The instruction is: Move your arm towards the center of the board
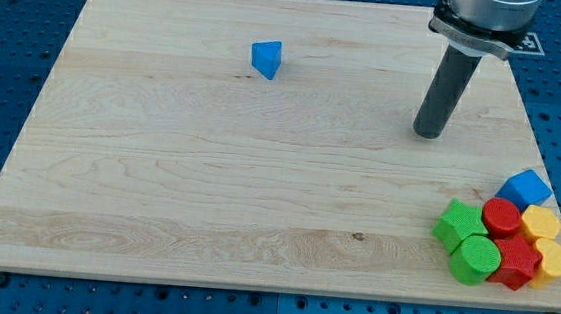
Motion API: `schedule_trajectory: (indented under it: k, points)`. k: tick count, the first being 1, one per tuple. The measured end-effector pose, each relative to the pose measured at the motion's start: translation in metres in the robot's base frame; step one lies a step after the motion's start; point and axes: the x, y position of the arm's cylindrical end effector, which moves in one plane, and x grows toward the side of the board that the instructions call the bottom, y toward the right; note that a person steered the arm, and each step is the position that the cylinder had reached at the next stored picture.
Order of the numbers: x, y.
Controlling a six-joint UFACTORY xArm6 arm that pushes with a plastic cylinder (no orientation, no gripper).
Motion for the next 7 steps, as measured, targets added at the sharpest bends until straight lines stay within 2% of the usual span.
schedule_trajectory:
  k: [7]
  points:
    - [0.004,-0.091]
